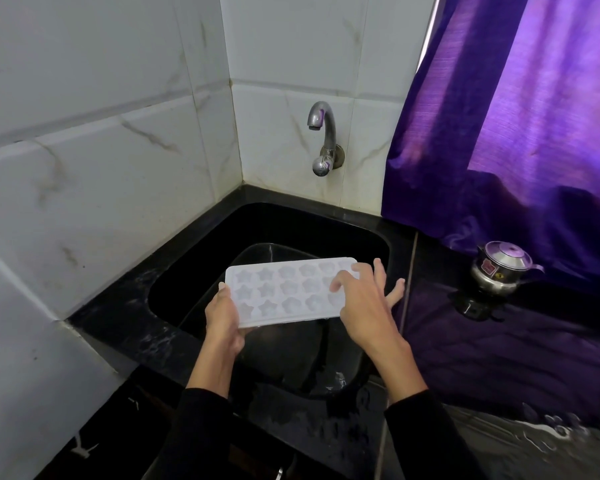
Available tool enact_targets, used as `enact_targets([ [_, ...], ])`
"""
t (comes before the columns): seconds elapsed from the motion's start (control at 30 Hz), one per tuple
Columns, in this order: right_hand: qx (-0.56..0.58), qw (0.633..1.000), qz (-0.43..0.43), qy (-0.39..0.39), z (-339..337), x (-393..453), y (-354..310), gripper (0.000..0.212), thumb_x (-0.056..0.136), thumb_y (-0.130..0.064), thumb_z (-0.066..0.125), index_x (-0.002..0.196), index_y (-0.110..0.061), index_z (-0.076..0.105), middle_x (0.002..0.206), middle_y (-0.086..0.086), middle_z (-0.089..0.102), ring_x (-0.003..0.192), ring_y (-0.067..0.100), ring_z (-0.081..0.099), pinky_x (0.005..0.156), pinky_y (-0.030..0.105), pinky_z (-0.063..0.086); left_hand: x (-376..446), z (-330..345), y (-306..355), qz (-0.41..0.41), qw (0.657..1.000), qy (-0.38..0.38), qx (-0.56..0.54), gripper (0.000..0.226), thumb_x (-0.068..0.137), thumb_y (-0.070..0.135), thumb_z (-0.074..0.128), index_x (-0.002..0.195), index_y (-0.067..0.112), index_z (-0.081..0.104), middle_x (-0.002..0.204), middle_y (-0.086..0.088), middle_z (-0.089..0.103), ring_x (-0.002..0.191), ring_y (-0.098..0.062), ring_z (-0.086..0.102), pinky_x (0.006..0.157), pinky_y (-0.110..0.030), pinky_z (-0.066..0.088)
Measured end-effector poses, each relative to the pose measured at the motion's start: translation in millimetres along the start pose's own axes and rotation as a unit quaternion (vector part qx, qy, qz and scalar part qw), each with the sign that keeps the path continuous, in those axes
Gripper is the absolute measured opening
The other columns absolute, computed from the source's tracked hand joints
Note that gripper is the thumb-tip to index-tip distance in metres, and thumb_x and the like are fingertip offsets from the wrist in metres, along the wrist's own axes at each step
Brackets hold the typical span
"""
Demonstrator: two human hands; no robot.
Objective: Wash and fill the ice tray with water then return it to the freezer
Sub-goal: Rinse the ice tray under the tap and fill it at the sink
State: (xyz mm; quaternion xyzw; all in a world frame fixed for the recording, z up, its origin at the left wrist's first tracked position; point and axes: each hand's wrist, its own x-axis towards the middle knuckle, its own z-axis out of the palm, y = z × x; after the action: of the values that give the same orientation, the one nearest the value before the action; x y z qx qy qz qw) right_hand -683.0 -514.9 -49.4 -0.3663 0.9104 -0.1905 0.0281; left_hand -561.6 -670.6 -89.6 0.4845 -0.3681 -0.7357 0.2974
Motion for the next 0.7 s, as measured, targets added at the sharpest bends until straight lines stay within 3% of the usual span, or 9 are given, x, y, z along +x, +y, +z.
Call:
enact_targets([
  [0.1, 0.011, 0.999, -0.029, -0.031, -2.7, -3.8, -7.8, 0.06, 0.075, 0.017, 0.043, 0.113, -0.025, 0.062, 0.156, 0.006, 0.014, 0.146, 0.033, -0.021, 0.111, 0.059, -0.018, -1.9, 3.3, 0.3, 0.007, 1.0, -0.003, -0.005, 0.038, 0.102, 0.042, 0.03, 0.113, 0.015, 0.054, 0.099, -0.01, 0.067, 0.09, -0.03, 0.066, 0.071, -0.045, 0.055],
  [0.2, 0.009, 0.997, -0.031, -0.071, -2.8, -10.5, -14.1, 0.068, 0.08, 0.017, 0.041, 0.126, -0.029, 0.061, 0.161, 0.008, -0.001, 0.141, 0.036, -0.03, 0.113, 0.064, -0.011, -4.2, 4.8, 0.1, 0.007, 1.0, -0.003, -0.011, 0.035, 0.102, 0.041, 0.031, 0.111, 0.016, 0.053, 0.097, -0.008, 0.066, 0.089, -0.029, 0.065, 0.068, -0.043, 0.055],
  [0.4, -0.036, 0.996, -0.042, -0.066, 1.3, -11.3, -15.7, 0.063, 0.078, 0.017, 0.05, 0.119, -0.028, 0.064, 0.159, 0.011, 0.01, 0.144, 0.037, -0.027, 0.109, 0.065, -0.018, -7.1, 4.9, -0.9, 0.005, 1.0, 0.0, -0.015, 0.035, 0.101, 0.041, 0.032, 0.113, 0.016, 0.053, 0.1, -0.008, 0.066, 0.09, -0.029, 0.065, 0.064, -0.042, 0.054],
  [0.5, -0.047, 0.996, -0.044, -0.059, 1.6, -12.0, -18.4, 0.066, 0.075, 0.02, 0.048, 0.12, -0.026, 0.063, 0.16, 0.012, 0.008, 0.145, 0.037, -0.025, 0.108, 0.065, -0.02, -8.1, 5.8, -0.6, 0.008, 1.0, 0.001, -0.018, 0.035, 0.101, 0.041, 0.032, 0.113, 0.017, 0.053, 0.1, -0.009, 0.066, 0.09, -0.029, 0.065, 0.064, -0.043, 0.055],
  [0.7, -0.052, 0.997, -0.036, -0.049, 4.5, -12.9, -18.5, 0.063, 0.075, 0.019, 0.047, 0.114, -0.027, 0.066, 0.153, 0.01, 0.023, 0.146, 0.038, -0.019, 0.106, 0.065, -0.019, -9.7, 5.0, -1.2, 0.015, 1.0, 0.004, -0.014, 0.031, 0.102, 0.04, 0.031, 0.109, 0.018, 0.053, 0.095, -0.006, 0.066, 0.085, -0.027, 0.065, 0.063, -0.042, 0.054],
])
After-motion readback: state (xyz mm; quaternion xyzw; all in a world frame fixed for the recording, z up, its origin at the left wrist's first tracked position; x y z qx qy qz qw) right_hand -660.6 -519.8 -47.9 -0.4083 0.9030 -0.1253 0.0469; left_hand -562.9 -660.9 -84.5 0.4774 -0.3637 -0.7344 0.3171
